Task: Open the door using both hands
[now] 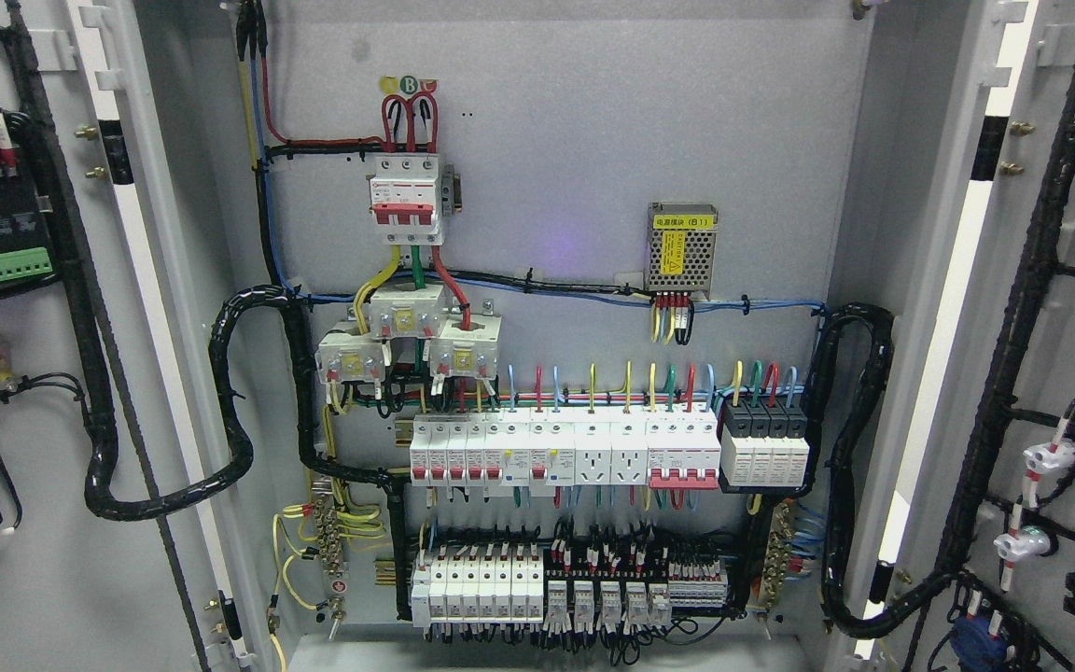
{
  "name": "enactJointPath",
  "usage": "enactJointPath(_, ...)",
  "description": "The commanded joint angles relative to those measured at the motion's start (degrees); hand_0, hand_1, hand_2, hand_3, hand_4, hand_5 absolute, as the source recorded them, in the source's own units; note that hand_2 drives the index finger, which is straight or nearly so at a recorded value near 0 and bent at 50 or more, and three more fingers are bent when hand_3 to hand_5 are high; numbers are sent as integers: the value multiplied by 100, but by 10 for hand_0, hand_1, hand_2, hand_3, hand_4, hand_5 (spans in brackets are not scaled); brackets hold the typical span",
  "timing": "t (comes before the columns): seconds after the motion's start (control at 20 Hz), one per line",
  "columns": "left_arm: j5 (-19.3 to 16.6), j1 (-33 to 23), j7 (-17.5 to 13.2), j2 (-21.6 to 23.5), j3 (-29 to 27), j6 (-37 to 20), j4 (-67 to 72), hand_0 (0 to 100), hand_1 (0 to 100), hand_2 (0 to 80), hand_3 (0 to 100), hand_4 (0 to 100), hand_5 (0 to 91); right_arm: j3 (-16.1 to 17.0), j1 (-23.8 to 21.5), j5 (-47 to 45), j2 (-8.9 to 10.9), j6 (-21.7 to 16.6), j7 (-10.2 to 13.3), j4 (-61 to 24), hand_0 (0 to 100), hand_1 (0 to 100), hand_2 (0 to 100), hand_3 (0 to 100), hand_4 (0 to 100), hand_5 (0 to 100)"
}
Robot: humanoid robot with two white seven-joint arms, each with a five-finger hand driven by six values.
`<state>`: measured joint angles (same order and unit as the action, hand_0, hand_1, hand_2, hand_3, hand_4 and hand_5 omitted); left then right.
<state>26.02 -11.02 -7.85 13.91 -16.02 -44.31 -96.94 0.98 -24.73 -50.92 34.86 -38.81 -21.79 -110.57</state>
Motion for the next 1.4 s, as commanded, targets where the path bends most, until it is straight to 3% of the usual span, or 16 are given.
enactJointPath(0.0, -807, -620, 30, -625, 1899, -1362, -984, 120, 389, 0, 0, 0, 0, -1828, 259, 459, -699, 312, 43, 887, 120, 389, 0, 0, 0, 0)
enactJointPath(0.15, -1431, -1225, 47, -714, 2645, -914, -976, 120, 389, 0, 0, 0, 0, -2127, 66, 855, -919, 480, 87, 994, 120, 389, 0, 0, 0, 0)
enactJointPath(0.35, -2064, -2183, 319, -697, 3138, 156, -941, 120, 389, 0, 0, 0, 0, -2154, -942, 1311, -1174, 471, 87, 994, 120, 389, 0, 0, 0, 0)
enactJointPath(0.65, -2110, -3168, 329, -591, 3245, 2363, -380, 120, 389, 0, 0, 0, 0, -2154, -2359, 1462, -1210, 305, 96, 1449, 120, 389, 0, 0, 0, 0)
enactJointPath(0.85, -2083, -3695, 293, -583, 2965, 3015, 113, 120, 389, 0, 0, 0, 0, -2320, -2922, 1462, -1377, -20, 78, 2652, 120, 389, 0, 0, 0, 0)
enactJointPath(1.05, -2075, -4276, 83, -513, 2473, 3647, 683, 120, 389, 0, 0, 0, 0, -2856, -3055, 1506, -1491, -127, 87, 4101, 120, 389, 0, 0, 0, 0)
enactJointPath(1.15, -2057, -4339, -23, -477, 2227, 3912, 1210, 120, 389, 0, 0, 0, 0, -3006, -2776, 1620, -1841, -74, 96, 5155, 120, 389, 0, 0, 0, 0)
enactJointPath(1.35, -2066, -4269, -32, -477, 1857, 4194, 3037, 120, 389, 0, 0, 0, 0, -2910, -1178, 1770, -3097, -65, 96, 8484, 120, 389, 0, 0, 0, 0)
